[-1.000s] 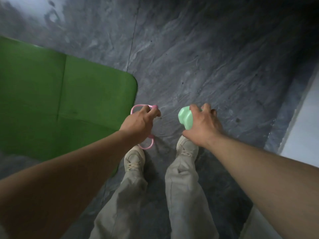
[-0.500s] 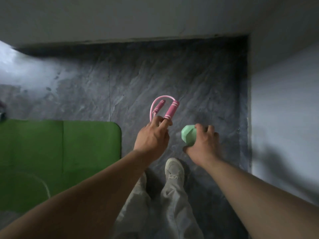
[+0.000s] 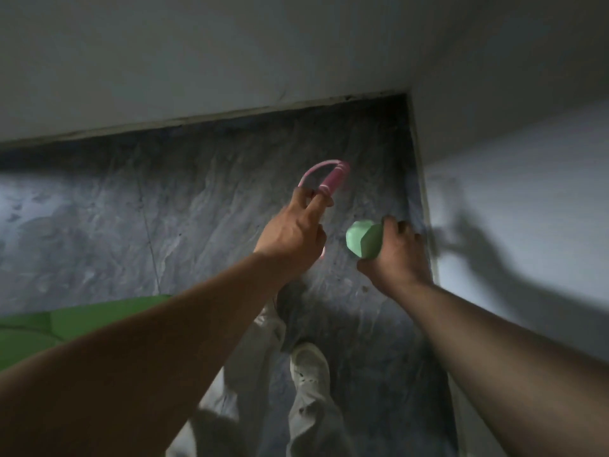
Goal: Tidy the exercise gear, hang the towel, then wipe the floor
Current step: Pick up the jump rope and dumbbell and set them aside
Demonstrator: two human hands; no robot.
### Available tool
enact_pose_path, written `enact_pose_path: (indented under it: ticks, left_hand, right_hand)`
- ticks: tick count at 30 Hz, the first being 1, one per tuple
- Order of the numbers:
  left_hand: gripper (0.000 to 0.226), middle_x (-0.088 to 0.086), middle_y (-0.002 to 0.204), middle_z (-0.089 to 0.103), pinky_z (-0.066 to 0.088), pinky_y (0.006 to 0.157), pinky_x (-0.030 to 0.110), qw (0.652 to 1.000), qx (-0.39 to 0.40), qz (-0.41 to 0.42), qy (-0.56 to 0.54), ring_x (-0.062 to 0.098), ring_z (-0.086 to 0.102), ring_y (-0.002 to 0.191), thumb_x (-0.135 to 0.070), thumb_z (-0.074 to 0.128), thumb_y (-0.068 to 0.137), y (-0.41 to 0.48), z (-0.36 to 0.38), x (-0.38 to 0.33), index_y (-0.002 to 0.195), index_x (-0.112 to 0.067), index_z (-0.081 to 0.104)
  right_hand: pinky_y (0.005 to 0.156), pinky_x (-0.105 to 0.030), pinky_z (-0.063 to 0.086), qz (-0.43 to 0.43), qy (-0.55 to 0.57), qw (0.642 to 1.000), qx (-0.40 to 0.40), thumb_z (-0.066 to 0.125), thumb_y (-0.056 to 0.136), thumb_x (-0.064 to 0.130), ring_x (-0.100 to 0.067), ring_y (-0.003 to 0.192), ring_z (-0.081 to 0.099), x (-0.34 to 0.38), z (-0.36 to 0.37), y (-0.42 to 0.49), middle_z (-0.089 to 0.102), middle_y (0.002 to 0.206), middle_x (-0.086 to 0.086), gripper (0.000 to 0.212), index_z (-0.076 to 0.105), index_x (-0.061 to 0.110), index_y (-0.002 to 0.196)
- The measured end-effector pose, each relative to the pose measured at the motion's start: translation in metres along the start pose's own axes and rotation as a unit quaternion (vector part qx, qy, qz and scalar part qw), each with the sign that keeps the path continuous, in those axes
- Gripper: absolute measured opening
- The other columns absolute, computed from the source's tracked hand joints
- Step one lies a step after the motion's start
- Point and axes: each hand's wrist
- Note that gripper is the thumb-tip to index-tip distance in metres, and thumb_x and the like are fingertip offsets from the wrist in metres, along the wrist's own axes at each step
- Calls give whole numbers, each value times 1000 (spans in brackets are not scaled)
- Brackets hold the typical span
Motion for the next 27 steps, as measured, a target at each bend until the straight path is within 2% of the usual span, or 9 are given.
enact_pose_path:
  ticks: [5,8,12,14,15,17,18,20,27]
  left_hand:
    - [67,8,141,35,58,72,41,999,11,42,22,27,57,102,-15,57,90,42,-16,0,149,-23,25]
    - [73,10,144,32,53,69,35,998,11,52,36,28,54,105,-13,59,89,67,-18,-3,152,-22,24]
    - [79,5,154,20,46,68,28,999,26,13,43,32,53,112,-13,60,88,103,-13,-6,155,-26,20]
    - [82,-3,161,1,49,77,29,997,65,-24,27,35,47,125,-13,62,87,121,-5,-6,156,-30,20]
    - [83,-8,162,-10,51,88,33,995,90,-34,11,37,38,136,-14,64,86,129,0,-5,155,-32,22]
    - [82,-11,159,-25,42,109,43,989,142,-48,-9,38,18,148,-17,66,86,143,10,-4,155,-36,25]
    - [80,-8,160,-27,36,114,43,985,161,-56,-7,38,12,150,-18,65,87,147,15,-3,155,-36,26]
    - [76,-5,162,-25,32,117,45,982,177,-69,-2,35,9,151,-19,64,88,151,25,-3,153,-35,30]
    - [72,-7,164,-12,36,113,48,975,200,-82,55,29,17,149,-25,61,89,139,48,10,153,-36,28]
  right_hand:
    - [91,-43,46,34,7,999,-12,84,69,31,-39,122,40,16,-35,43,35,140,-15,77,43,18,134]
    - [93,-45,48,45,26,998,-22,83,70,29,-39,123,39,19,-47,71,32,142,-15,78,42,18,136]
    - [92,-44,46,22,22,999,-28,82,70,28,-39,122,41,16,-57,110,36,139,-15,79,42,16,137]
    - [92,-43,47,14,18,999,-27,81,71,28,-39,121,41,14,-59,129,37,138,-15,78,41,15,137]
    - [93,-43,47,7,13,1000,-26,81,71,28,-40,122,42,14,-60,137,36,139,-16,80,40,14,138]
    - [94,-43,47,-3,2,1000,-23,80,71,27,-41,122,42,12,-59,153,36,141,-17,84,37,14,142]
    - [95,-42,48,-6,-2,1000,-22,80,71,27,-41,123,42,10,-57,160,36,141,-17,85,37,14,143]
    - [95,-41,47,-6,-5,1000,-19,79,72,25,-40,124,41,6,-54,170,36,141,-16,84,36,15,143]
    - [93,-40,43,-45,-65,997,1,82,72,28,-40,116,49,-4,-51,192,41,135,-19,81,40,11,139]
Point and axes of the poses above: each hand's wrist, its own y-axis towards the middle knuckle, its own z-axis out of the palm, x = y × z
